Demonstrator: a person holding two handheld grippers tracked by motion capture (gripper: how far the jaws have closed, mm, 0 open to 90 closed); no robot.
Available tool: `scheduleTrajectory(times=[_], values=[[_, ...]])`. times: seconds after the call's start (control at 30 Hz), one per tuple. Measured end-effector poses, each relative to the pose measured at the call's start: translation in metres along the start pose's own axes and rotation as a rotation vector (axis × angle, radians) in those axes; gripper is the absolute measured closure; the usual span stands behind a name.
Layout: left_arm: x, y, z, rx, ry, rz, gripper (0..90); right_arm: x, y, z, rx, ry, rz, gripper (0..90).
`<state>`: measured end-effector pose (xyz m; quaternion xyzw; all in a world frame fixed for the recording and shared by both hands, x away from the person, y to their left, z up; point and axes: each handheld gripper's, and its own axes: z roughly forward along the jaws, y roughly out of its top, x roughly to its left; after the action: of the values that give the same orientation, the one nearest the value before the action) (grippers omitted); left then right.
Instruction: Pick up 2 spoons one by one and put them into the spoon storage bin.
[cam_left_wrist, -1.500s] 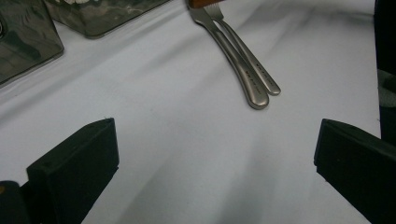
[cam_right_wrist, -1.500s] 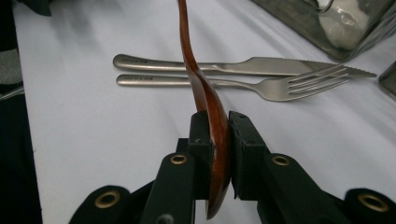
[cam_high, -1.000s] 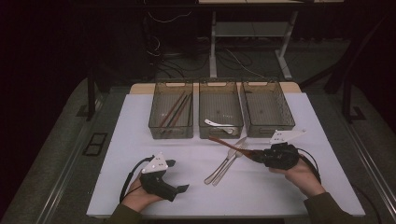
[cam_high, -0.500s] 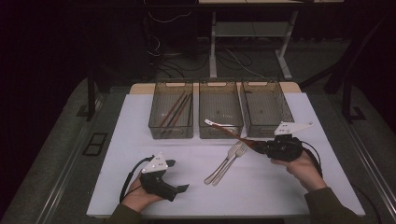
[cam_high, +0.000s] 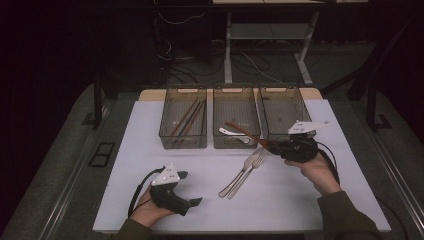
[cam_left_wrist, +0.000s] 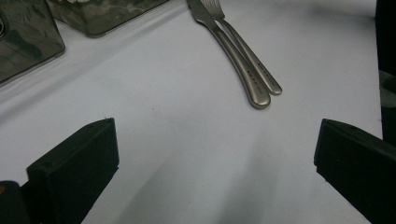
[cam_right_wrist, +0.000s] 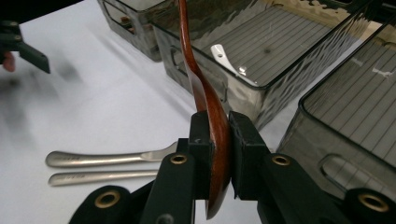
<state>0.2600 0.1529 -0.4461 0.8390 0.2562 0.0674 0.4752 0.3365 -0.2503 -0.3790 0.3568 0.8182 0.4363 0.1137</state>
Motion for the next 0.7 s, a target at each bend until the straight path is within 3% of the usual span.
scheduleTrajectory(times=[0.4, 0.7], values=[[0.000, 0.000, 0.000, -0.001, -0.001, -0.001, 0.0, -0.005, 0.021, 0.023, -0.010, -0.028, 0.020, 79.5], [-0.001, 0.000, 0.000, -0.004, -0.001, -0.002, 0.0, -0.009, 0.045, 0.041, 0.023, -0.072, 0.012, 79.5]])
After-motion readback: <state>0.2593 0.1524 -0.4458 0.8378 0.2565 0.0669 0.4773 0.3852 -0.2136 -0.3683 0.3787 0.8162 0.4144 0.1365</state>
